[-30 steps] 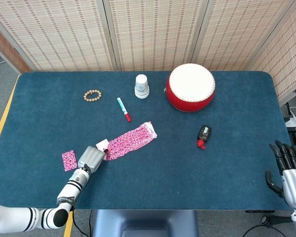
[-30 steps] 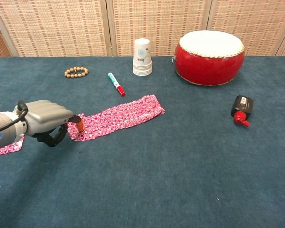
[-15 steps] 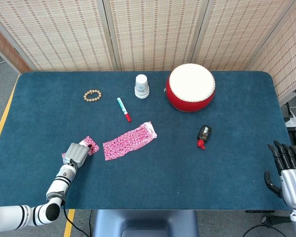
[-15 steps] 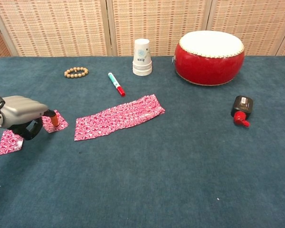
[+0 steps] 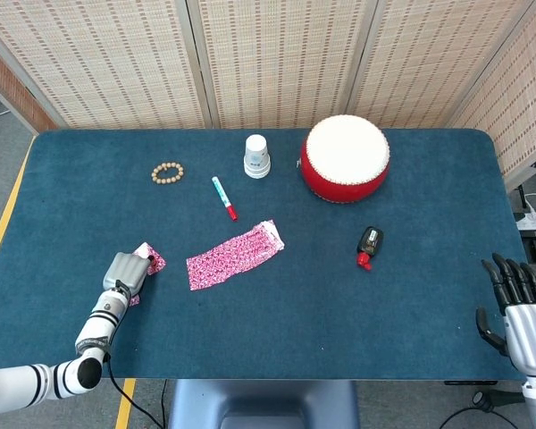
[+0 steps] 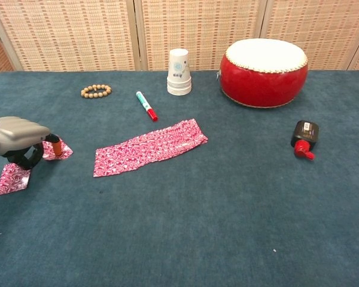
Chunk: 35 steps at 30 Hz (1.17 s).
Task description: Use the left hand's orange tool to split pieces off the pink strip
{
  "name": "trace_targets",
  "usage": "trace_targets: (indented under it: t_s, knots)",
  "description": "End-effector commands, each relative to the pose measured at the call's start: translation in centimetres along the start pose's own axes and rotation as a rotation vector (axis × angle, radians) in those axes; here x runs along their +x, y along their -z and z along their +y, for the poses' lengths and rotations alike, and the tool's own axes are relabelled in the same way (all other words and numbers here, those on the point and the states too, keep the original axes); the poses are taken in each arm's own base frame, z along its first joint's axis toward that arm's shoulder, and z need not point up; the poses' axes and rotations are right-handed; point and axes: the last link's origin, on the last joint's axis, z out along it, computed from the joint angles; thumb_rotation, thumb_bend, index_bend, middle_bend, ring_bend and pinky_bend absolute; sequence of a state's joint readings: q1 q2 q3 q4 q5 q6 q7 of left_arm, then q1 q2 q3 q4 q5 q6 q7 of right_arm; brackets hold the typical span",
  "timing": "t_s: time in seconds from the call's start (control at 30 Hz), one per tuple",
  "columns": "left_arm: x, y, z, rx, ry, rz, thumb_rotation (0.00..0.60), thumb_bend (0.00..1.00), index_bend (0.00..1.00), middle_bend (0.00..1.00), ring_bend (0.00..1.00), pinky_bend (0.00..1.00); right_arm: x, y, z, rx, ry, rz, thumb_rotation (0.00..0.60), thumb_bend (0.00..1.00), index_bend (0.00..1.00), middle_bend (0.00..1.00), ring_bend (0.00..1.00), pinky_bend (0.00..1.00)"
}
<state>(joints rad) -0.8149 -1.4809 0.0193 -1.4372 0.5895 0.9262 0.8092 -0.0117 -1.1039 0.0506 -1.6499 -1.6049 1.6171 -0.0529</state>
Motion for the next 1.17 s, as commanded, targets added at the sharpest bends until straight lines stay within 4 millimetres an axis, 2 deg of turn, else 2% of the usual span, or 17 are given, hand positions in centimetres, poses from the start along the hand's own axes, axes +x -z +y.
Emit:
trace_targets:
  t_s: [0.03,0.17,0.37,0.53,0.67,0.73,0.8,0.93,1.03,1.17]
  knots:
    - [0.3,-0.6,0.1,0.004,-0.017,0.006,0.600,0.77,0.26,0.63,0.69,0.64,0.0,0.0,0.0,0.000,0.000,-0.002,0.600,0.51,0.00,0.00,0.00,0.00]
    - [0.7,-0.9,-0.1,0.023,-0.022,0.022,0.600,0.77,0.26,0.63,0.69,0.65,0.1,0.0,0.0,0.001,-0.002,0.002,0.600,0.51,0.00,0.00,0.00,0.00]
    - [2.4,0.7,-0.4,0.009,0.012,0.101,0.600,0.77,0.25,0.63,0.69,0.65,0.0,-0.1,0.0,0.003,0.001,-0.006,0.600,0.51,0.00,0.00,0.00,0.00]
    - [3.9,3.4,-0.6,-0.026,0.039,0.199,0.600,0.77,0.25,0.62,0.69,0.65,-0.2,-0.1,0.0,-0.002,0.005,-0.016,0.600,0.51,0.00,0.00,0.00,0.00]
    - [3.8,6.5,-1.3,-0.069,0.079,0.294,0.600,0.76,0.24,0.59,0.68,0.66,-0.1,-0.1,0.1,-0.008,0.002,-0.019,0.600,0.51,0.00,0.00,0.00,0.00]
    - [3.2,8.2,-2.2,-0.072,0.116,0.349,0.600,0.74,0.22,0.53,0.64,0.67,0.0,-0.1,0.1,-0.007,0.000,-0.016,0.600,0.51,0.00,0.00,0.00,0.00]
    - [2.0,10.2,-3.7,-0.063,0.138,0.418,0.600,0.70,0.17,0.43,0.57,0.63,0.1,0.0,0.1,-0.005,-0.005,-0.013,0.600,0.51,0.00,0.00,0.00,0.00]
    - [-0.7,13.5,-7.2,-0.021,0.182,0.503,0.600,0.61,0.08,0.24,0.34,0.41,0.1,0.1,0.2,0.001,-0.004,-0.016,0.600,0.51,0.00,0.00,0.00,0.00]
    - [-2.4,14.9,-9.4,0.031,0.240,0.536,0.600,0.59,0.05,0.15,0.22,0.30,0.1,-0.1,0.1,0.000,-0.002,-0.016,0.600,0.50,0.00,0.00,0.00,0.00]
    - [-3.2,15.3,-10.4,0.057,0.266,0.562,0.600,0.58,0.04,0.12,0.17,0.26,0.0,-0.1,0.1,-0.001,-0.001,-0.012,0.600,0.45,0.00,0.00,0.00,0.00]
